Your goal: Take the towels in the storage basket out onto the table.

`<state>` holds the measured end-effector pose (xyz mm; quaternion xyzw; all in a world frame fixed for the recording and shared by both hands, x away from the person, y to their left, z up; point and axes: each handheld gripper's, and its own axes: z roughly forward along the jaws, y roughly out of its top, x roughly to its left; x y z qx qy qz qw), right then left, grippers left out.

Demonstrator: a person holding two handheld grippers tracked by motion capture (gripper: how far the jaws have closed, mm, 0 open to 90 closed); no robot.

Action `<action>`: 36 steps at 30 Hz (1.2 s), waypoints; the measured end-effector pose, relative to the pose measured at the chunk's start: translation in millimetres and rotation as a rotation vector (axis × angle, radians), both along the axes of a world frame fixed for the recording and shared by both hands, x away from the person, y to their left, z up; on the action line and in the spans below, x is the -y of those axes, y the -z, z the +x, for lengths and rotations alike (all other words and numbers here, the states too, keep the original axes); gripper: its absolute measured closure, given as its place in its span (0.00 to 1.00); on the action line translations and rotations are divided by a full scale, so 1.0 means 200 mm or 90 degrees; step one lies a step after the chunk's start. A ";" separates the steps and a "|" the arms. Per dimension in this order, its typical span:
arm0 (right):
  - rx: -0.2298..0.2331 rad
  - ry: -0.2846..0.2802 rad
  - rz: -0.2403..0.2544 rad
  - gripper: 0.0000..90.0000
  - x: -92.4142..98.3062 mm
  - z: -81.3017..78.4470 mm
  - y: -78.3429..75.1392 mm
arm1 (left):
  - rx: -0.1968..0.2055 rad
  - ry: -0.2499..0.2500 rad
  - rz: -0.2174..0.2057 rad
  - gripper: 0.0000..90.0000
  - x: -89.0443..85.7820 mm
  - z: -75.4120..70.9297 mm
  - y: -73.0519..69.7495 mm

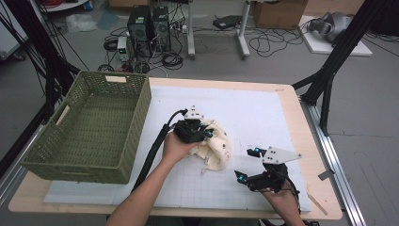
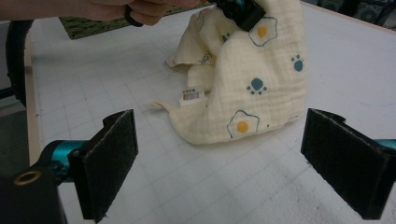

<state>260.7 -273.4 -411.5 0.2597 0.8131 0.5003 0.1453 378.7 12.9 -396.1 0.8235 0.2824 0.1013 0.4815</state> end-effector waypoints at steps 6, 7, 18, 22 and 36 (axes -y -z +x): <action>-0.002 -0.004 -0.007 0.11 -0.03 0.02 0.01 | 0.003 -0.003 -0.002 0.73 -0.02 0.00 -0.02; -0.003 -0.004 -0.008 0.11 -0.04 0.02 0.01 | 0.003 -0.003 -0.001 0.70 -0.02 0.00 -0.02; -0.007 -0.003 -0.010 0.12 -0.08 0.07 0.02 | 0.040 -0.005 -0.013 0.57 -0.10 -0.06 -0.09; 0.001 -0.002 -0.010 0.12 -0.09 0.07 0.01 | 0.030 -0.011 -0.022 0.55 -0.13 -0.07 -0.07; 0.020 -0.018 -0.025 0.28 -0.12 0.07 0.00 | 0.050 -0.047 -0.049 0.53 -0.29 -0.20 -0.05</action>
